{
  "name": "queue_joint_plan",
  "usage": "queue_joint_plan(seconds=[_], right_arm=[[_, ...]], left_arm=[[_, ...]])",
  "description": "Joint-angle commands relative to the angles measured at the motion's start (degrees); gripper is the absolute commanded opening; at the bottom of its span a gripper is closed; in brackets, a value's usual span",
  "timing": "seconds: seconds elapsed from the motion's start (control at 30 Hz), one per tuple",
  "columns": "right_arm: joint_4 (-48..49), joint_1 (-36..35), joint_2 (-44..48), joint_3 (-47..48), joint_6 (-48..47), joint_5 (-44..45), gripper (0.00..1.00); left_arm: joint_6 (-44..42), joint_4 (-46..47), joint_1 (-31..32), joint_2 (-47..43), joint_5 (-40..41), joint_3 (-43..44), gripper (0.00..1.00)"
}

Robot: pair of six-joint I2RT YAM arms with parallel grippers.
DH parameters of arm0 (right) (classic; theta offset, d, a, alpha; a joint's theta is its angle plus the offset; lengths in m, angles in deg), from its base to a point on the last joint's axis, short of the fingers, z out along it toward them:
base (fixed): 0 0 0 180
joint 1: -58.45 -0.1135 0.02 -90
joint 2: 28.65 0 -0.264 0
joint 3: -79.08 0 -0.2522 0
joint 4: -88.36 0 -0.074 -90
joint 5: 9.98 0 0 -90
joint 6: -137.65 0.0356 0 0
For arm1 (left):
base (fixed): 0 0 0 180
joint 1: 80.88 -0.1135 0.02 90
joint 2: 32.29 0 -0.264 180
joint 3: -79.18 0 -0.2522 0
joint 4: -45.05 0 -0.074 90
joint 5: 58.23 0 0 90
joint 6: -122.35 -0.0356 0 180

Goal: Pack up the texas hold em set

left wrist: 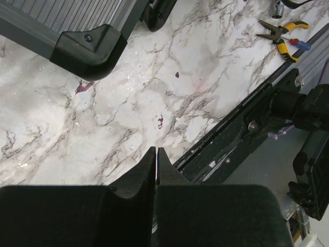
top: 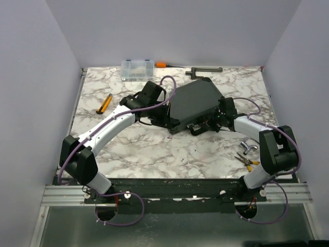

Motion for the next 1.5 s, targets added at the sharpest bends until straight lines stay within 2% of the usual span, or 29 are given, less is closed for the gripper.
queue_joint_plan(seconds=[0.0,0.2,0.53,1.0,1.3,1.47], right_arm=[[-0.1,0.3,-0.4,2.6,-0.3,-1.1,0.01],[-2.9,0.3,1.8,3.6,-0.1,-0.5,0.01],[-1.8,0.2,-2.1,4.0,0.0,0.2,0.01],[4.2,0.3,-8.7,1.9,0.6,-1.1,0.01],[8.0,0.3,-10.2,-0.2,0.1,-0.6,0.01],[7.9,0.3,-7.7,-0.8,-0.7,-0.1,0.01]], left_arm=[[1.2,-0.4,-0.1,-2.9,1.4,-1.6,0.02],[1.8,-0.5,-0.1,-3.2,1.6,-1.5,0.02],[1.2,-1.3,-0.1,-2.4,1.3,0.1,0.02],[1.8,-2.1,-0.1,-4.1,2.0,-1.4,0.02],[1.8,-3.0,-0.1,-5.6,3.0,-1.0,0.02],[1.9,-3.5,-0.1,-6.6,3.6,-0.8,0.02]])
